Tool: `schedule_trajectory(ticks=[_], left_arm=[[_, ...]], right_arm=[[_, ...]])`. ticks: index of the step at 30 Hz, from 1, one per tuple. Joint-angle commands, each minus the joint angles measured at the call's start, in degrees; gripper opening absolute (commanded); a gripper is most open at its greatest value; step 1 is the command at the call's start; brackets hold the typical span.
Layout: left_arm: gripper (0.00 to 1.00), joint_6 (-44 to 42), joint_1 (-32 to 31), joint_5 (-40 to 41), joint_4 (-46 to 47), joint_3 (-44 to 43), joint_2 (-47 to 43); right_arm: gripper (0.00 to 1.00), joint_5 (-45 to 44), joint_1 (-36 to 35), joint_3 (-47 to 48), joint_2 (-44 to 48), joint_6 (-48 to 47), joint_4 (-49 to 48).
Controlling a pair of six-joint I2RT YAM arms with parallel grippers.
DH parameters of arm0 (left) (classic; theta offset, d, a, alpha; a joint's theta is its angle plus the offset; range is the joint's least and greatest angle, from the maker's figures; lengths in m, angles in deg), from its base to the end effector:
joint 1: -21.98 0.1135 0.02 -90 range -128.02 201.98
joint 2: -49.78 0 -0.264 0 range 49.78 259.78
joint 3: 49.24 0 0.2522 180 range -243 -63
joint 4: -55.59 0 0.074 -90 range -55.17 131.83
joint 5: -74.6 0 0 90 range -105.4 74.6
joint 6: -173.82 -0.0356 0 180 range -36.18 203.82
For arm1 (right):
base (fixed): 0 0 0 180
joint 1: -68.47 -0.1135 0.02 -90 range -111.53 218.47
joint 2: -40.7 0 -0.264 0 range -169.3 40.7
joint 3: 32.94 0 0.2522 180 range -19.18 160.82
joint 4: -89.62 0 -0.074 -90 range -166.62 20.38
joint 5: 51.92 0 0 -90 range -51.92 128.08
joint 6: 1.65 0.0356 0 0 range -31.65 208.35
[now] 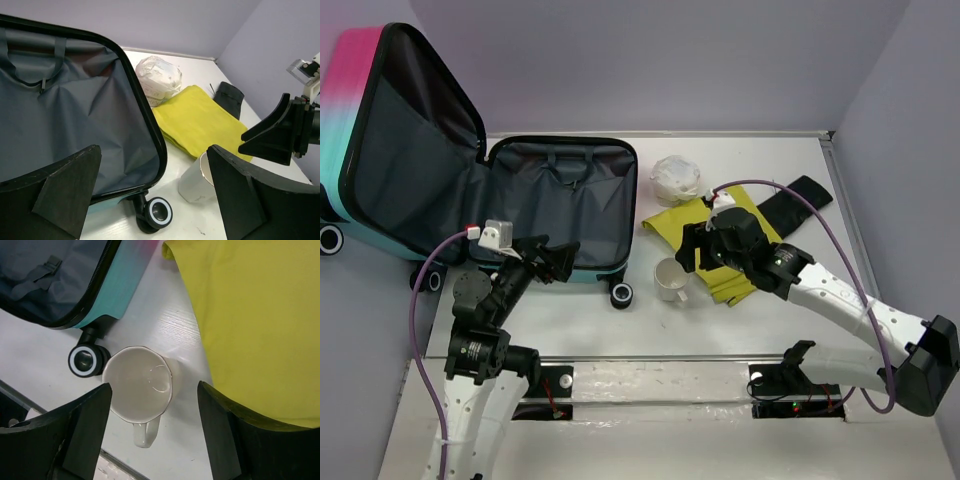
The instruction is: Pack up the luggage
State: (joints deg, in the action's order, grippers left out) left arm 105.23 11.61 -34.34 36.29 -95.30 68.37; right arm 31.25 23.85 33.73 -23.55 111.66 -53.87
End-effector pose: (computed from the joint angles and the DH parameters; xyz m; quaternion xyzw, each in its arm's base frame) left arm 0.0964 -0.0294 0.3293 0.0616 0.6550 -0.3077 0.6874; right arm 0.1794 0.1711 0.3006 -0.1356 0.8717 0.2178 0.4175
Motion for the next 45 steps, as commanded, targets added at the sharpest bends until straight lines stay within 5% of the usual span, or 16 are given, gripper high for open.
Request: schedule_trajectory(ticks=[1, 18, 21, 23, 25, 35, 38, 45], left_arm=[[0.99, -0.8, 0.3, -2.0, 1.8, -2.2, -1.2], [0.99, -0.1, 0.3, -1.5, 1.3, -1.8, -1.2], [0.99, -0.1, 0.3, -1.2, 1.1, -1.9, -1.0], [0.99, -0.1, 0.3, -1.2, 1.1, -1.9, -1.0], [0.99, -0.1, 0.3, -1.2, 1.1, -1.9, -1.0], [0.99, 0.1, 0.4, -0.3, 1.0, -1.9, -2.1], [0.99, 0.8, 0.4, 2.8, -0.1, -2.2, -2.2], [0.99, 2.5, 0.4, 11.8, -2.7, -2.9, -5.0]], right_arm=[[0.74, -4.3, -0.1, 1.4, -1.5, -0.8, 0.1], [0.62, -2.6, -0.6, 3.7, -14.4, -0.9, -0.7], [0.40, -3.6, -0.6, 4.2, -15.1, -0.9, -0.9], [0.16, -4.5, -0.6, 5.1, -14.8, -1.2, -0.9], [0.07, -5.6, -1.2, 6.2, -12.8, -1.3, -0.4], [0.07, -4.5, -4.9, 16.8, -8.1, -3.1, -2.9], [0.07, -4.2, -6.5, 24.0, -13.1, -5.4, -6.6], [0.07, -8.5, -7.3, 50.7, -40.2, -14.2, -10.3]])
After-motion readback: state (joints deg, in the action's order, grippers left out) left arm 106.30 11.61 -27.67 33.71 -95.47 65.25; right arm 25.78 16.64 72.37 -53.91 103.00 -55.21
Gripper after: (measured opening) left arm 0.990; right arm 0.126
